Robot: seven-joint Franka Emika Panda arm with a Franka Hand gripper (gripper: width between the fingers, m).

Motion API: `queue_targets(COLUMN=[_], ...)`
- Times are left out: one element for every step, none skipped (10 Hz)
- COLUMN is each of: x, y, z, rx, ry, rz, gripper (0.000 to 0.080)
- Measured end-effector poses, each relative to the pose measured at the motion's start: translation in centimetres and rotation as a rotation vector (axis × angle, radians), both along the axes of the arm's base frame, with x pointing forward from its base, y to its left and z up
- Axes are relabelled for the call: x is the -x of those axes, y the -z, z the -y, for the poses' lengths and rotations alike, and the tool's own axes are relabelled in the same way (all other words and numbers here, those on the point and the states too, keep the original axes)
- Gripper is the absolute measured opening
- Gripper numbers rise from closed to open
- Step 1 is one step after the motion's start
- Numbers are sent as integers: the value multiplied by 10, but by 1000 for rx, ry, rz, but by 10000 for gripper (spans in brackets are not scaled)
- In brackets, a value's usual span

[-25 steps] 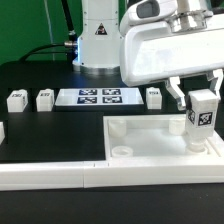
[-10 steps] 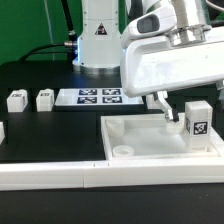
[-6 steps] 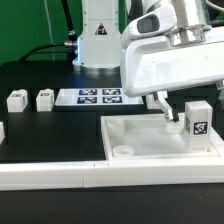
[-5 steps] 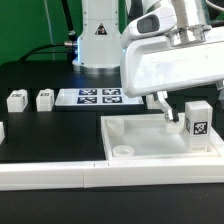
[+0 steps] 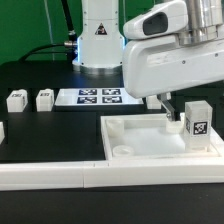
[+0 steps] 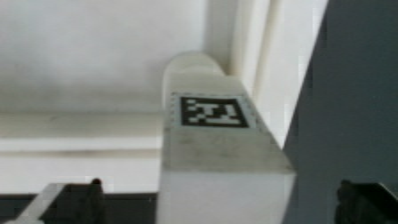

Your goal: Assemble square table

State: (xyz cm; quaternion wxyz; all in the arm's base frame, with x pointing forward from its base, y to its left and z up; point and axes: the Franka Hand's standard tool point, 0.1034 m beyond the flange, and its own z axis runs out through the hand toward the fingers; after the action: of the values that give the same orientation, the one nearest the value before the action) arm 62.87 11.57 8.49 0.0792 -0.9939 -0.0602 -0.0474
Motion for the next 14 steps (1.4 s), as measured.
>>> queue_targets(x=[-4, 3, -1, -5, -4, -4, -5, -5, -5, -5, -5, -6, -7, -8], y=[3, 8, 10, 9, 10, 10, 11, 11, 11, 11, 13, 13, 13, 13], z=[-3, -2, 0, -2, -2, -2, -1, 0, 1, 2, 2, 3, 5, 5], rx=[-4, -3, -5, -7, -6, -6, -6, -5, -3, -3, -3, -3, -5, -9], ry=[-7, -24, -26, -19, -4, -5, 91, 165, 235, 275, 381, 529, 649, 770], rz=[-38, -163, -197, -172, -177, -177, -192, -204, -215, -222, -234, -229, -244, -254], gripper=[649, 649, 649, 644, 523, 387, 387, 297, 297, 297, 297, 297, 297, 297])
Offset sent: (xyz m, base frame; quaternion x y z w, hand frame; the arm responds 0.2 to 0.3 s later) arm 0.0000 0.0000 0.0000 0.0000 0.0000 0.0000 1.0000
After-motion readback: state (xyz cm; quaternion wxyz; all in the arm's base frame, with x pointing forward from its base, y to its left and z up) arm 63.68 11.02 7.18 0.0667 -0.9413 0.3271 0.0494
